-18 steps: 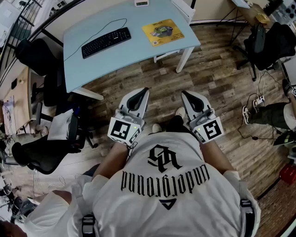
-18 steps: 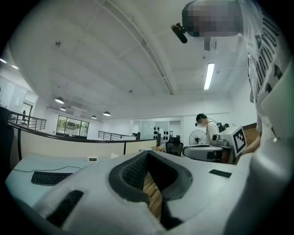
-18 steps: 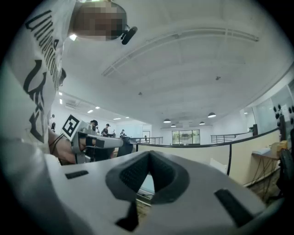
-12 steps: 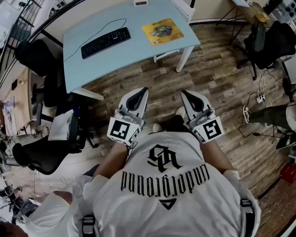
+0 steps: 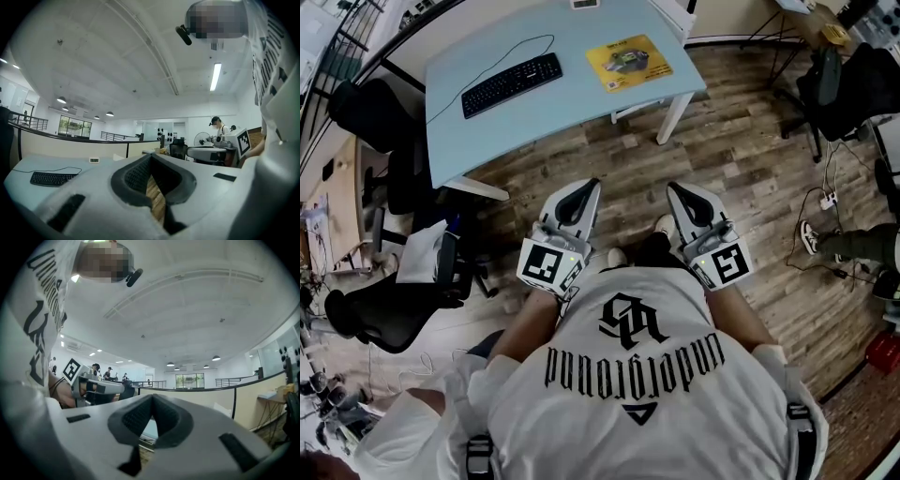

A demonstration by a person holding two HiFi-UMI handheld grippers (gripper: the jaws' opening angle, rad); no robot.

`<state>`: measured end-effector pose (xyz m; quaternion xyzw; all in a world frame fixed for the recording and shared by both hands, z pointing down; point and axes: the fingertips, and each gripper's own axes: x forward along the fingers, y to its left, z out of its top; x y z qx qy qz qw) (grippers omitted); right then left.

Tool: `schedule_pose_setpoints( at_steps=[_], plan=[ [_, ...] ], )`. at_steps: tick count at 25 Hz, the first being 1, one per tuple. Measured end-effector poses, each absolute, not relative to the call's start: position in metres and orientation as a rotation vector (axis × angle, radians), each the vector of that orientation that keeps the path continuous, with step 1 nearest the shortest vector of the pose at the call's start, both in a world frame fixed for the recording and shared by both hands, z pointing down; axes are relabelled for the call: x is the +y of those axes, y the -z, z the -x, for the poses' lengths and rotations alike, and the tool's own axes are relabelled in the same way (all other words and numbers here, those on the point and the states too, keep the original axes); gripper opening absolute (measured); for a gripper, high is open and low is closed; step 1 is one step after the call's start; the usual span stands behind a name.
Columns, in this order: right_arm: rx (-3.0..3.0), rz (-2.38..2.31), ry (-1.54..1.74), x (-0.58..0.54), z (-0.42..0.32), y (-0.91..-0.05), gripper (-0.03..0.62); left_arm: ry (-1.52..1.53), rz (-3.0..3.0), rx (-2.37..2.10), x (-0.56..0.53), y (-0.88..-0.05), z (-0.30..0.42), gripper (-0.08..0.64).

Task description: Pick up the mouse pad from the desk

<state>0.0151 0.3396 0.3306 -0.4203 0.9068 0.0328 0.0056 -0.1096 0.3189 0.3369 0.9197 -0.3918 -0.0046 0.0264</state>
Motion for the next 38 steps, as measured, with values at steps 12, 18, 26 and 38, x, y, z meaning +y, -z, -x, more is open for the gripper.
schedule_pose_setpoints(
  at_steps=[12, 18, 26, 38],
  plan=[
    [2.817, 1.395, -0.013, 0.287, -0.068, -0.341, 0.008, -0.012, -2.797, -1.241, 0.270, -0.356, 0.073, 0.007],
    [2.853, 1.366, 0.070, 0.255, -0.102, -0.356, 0.125, -0.038, -2.781, -1.266, 0.240, -0.360, 0.043, 0.008],
    [2.845, 1.335, 0.164, 0.202, -0.157, -0.369, 0.238, -0.075, -2.771, -1.271, 0.194, -0.365, -0.017, 0.008],
    [2.805, 1.331, 0.225, 0.158, -0.222, -0.366, 0.287, -0.085, -2.789, -1.267, 0.152, -0.359, -0.079, 0.008]
  ],
)
